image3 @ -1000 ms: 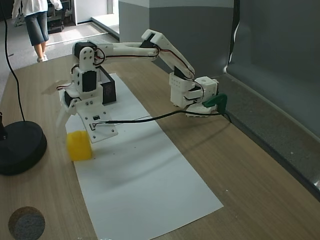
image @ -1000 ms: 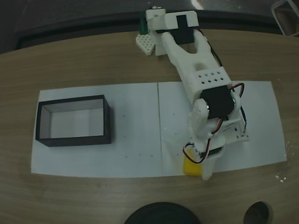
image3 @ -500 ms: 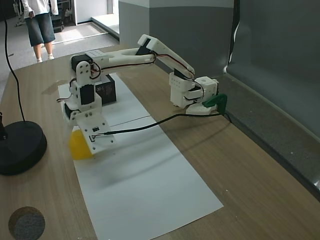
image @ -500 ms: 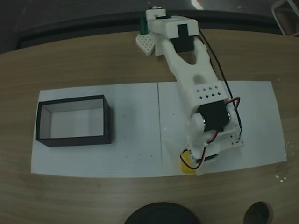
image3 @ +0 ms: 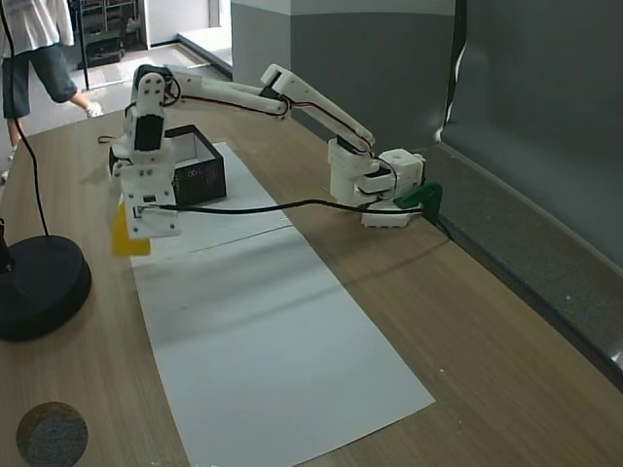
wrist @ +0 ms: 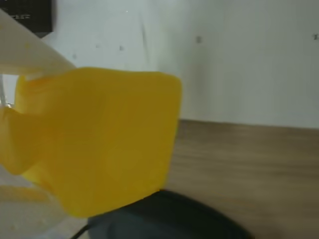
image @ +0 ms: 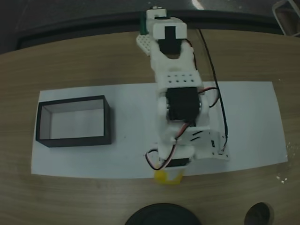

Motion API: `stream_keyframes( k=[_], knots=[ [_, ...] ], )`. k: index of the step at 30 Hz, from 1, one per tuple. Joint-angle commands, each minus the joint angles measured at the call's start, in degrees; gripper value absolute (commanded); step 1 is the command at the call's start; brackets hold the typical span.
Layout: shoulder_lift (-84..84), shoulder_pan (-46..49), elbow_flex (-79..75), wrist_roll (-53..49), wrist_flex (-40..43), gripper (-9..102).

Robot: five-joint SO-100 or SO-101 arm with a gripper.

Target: Grab a yellow square and put it in the box.

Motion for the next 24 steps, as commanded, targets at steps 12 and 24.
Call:
stream_keyframes(
  k=[12,24],
  knots=[
    [17.58,38.06,-10.02,-3.60,0.53,5],
    [16.26,45.88,3.60,-6.24,0.53,5]
  ],
)
